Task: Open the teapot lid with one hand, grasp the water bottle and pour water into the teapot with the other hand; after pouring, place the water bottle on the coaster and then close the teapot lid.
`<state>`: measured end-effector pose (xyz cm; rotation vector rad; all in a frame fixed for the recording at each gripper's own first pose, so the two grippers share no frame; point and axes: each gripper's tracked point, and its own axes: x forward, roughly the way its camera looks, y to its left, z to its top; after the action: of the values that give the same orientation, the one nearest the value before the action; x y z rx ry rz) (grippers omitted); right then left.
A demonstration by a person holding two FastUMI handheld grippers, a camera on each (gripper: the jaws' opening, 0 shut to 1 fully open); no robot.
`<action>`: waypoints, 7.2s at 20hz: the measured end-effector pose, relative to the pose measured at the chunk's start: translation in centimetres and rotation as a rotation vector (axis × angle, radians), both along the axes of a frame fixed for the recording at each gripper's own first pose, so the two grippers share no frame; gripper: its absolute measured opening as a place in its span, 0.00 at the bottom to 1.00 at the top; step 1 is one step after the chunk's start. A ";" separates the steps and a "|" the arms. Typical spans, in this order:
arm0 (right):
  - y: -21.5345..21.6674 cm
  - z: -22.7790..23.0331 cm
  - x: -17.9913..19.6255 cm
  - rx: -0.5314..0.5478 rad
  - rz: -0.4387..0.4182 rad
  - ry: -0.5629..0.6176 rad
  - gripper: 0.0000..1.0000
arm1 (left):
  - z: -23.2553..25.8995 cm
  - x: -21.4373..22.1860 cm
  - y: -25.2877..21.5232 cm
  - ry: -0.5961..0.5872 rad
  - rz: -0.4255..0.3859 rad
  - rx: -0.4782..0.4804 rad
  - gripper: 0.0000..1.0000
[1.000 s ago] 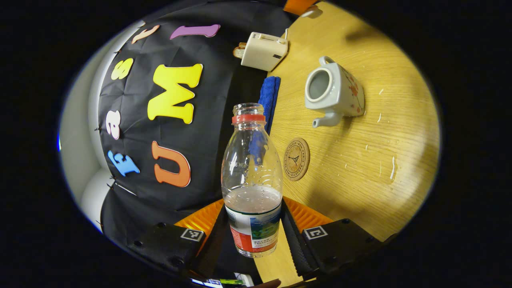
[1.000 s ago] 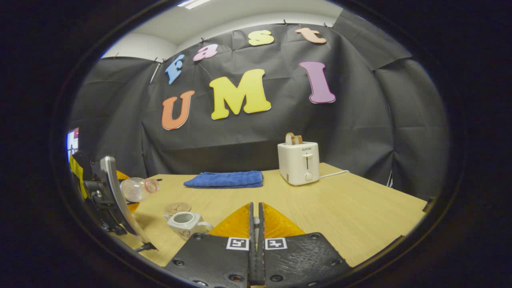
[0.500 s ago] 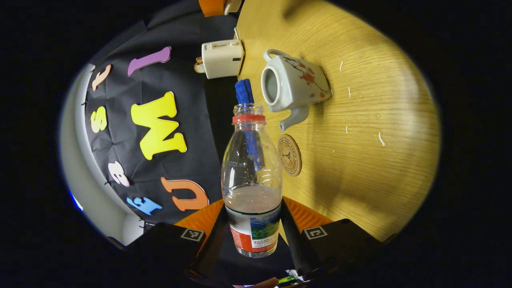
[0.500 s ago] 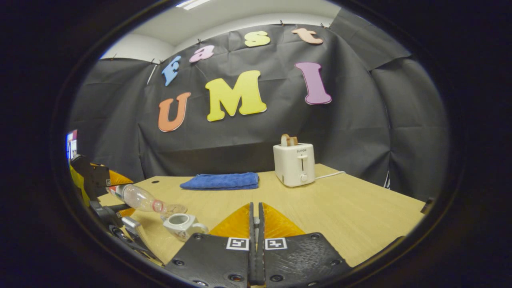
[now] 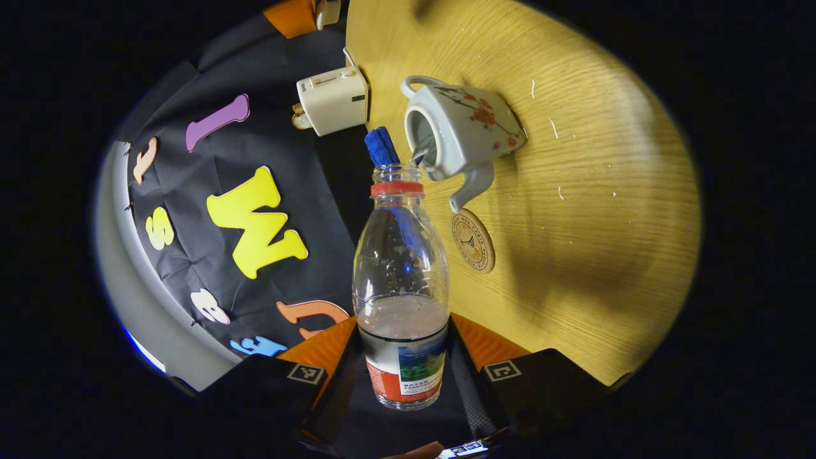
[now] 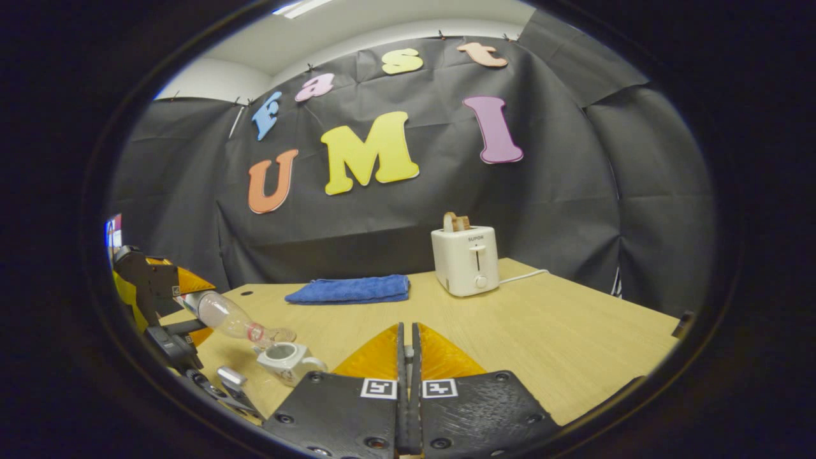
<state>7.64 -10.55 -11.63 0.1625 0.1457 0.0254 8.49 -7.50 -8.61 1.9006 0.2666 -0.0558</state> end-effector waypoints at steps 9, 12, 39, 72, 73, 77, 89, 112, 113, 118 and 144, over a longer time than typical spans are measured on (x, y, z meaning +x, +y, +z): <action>-0.3 -0.3 0.1 0.020 0.006 0.014 0.00 | 0.7 0.0 -0.8 -0.002 -0.009 0.071 0.75; -0.5 -0.3 0.3 0.025 0.006 0.017 0.00 | 1.1 0.1 -1.0 0.001 -0.016 0.122 0.76; -1.1 -0.3 0.4 0.081 0.029 0.023 0.00 | 3.2 -0.4 -3.7 -0.019 -0.061 0.330 0.76; -1.6 -1.3 0.7 -0.010 -0.011 0.019 0.00 | 1.9 8.2 -0.5 -0.122 0.174 -1.750 0.76; -1.6 -1.5 0.7 -0.008 -0.013 0.026 0.00 | 1.5 8.5 -0.7 -0.127 0.176 -1.800 0.76; -0.6 -1.0 0.1 0.027 0.018 0.030 0.00 | 1.4 8.8 -0.5 -0.152 0.124 -1.926 0.76; 1.0 -2.1 0.3 -0.011 0.038 0.048 0.00 | -1.3 10.3 -2.3 -0.082 0.081 -1.939 0.80; 4.8 0.7 -1.7 -0.098 0.079 0.001 0.00 | -0.7 4.1 1.6 -0.096 -0.009 -1.915 0.98; 5.3 0.9 -1.9 -0.107 0.085 -0.002 0.00 | -0.6 3.1 2.3 -0.106 -0.007 -1.920 0.98; 5.6 1.4 -0.9 -0.136 0.073 -0.007 0.00 | -0.3 -2.1 6.9 -0.200 0.058 -1.922 0.98; 16.8 -0.6 2.0 -0.125 0.305 0.098 0.02 | 3.9 -8.1 11.3 -0.167 0.087 -1.942 0.98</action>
<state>9.62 6.26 -12.23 0.0158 0.2683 0.3119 0.36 3.80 -4.69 -0.0410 0.0670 -0.0566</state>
